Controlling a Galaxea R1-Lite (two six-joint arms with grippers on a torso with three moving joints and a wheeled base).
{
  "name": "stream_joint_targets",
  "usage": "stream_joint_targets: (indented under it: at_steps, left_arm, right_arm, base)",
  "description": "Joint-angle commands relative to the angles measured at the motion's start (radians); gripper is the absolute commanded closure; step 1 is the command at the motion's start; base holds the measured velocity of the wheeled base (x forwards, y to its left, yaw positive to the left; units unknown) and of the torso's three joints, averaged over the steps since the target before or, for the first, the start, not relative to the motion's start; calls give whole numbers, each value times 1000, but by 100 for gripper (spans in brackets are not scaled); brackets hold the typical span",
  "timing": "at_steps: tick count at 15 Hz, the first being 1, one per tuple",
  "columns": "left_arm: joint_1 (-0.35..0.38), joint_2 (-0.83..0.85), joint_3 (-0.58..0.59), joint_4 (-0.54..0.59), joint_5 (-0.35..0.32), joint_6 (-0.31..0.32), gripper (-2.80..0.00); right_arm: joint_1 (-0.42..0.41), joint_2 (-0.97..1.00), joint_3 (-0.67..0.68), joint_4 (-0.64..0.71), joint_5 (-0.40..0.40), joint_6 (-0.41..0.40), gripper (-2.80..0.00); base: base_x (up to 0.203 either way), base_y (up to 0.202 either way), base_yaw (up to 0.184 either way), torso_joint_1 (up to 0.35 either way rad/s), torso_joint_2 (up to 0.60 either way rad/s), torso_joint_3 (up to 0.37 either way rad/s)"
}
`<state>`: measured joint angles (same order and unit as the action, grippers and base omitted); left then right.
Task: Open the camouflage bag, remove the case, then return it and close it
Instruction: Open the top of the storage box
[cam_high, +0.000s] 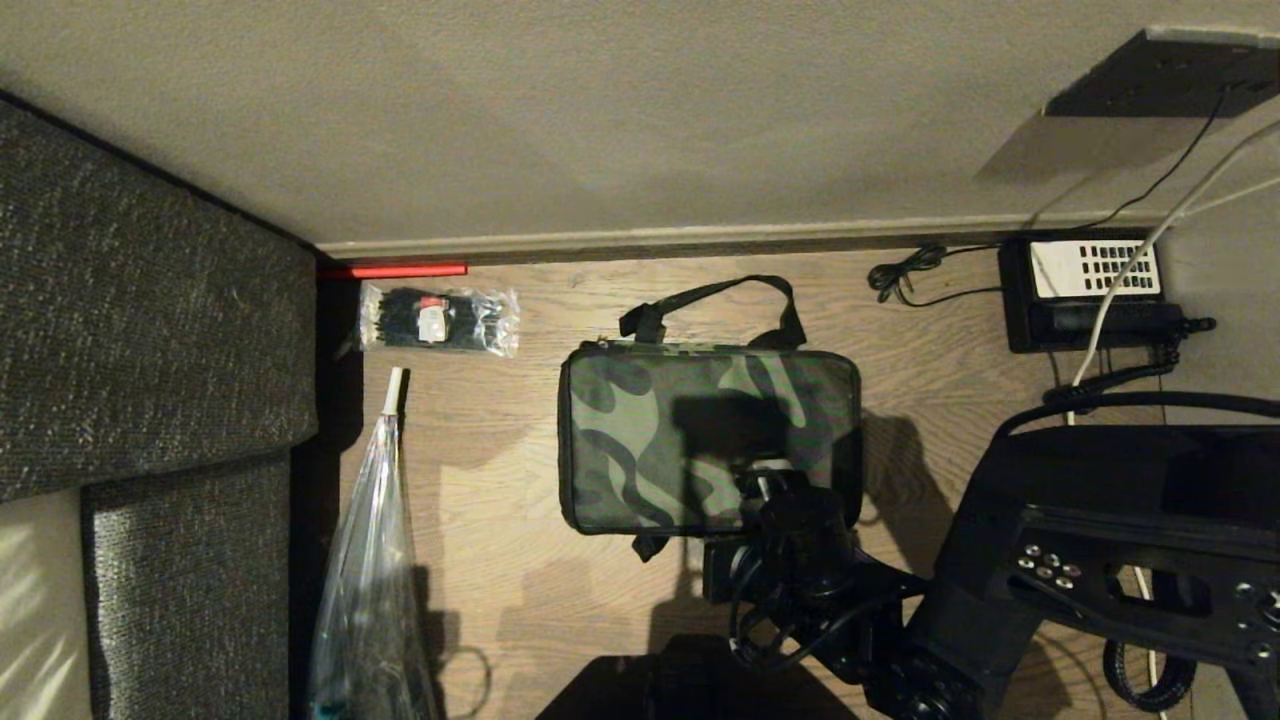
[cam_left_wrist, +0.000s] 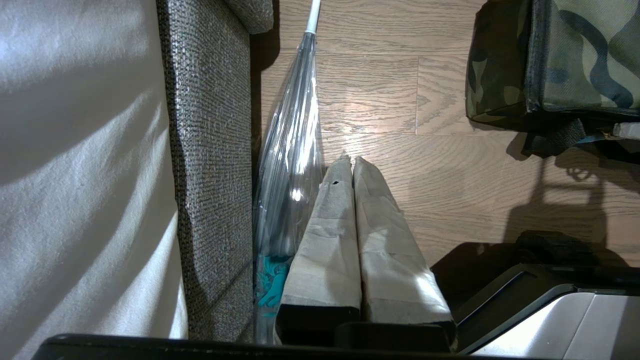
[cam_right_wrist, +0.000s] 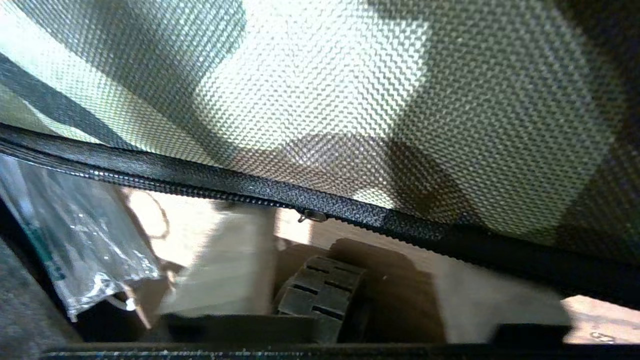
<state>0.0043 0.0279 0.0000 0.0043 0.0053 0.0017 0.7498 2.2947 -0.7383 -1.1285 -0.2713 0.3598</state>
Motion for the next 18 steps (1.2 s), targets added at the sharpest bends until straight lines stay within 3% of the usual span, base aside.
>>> stream_joint_targets:
  at_steps: [1,13,18]
  left_arm:
    - [0,3,3,0,1,0,0]
    - [0,6,3,0,1,0,0]
    - [2,6,3,0,1,0,0]
  right_arm:
    - [0,2,4,-11,-2,-1,0]
    - [2,-41,109,-54,1,-85,0]
    - [-11,-79,163,-53,1,-85,0]
  base:
    - [0,0,0,0,0,0]
    - [0,0,0,0,0,0]
    - [0,0,0,0,0,0]
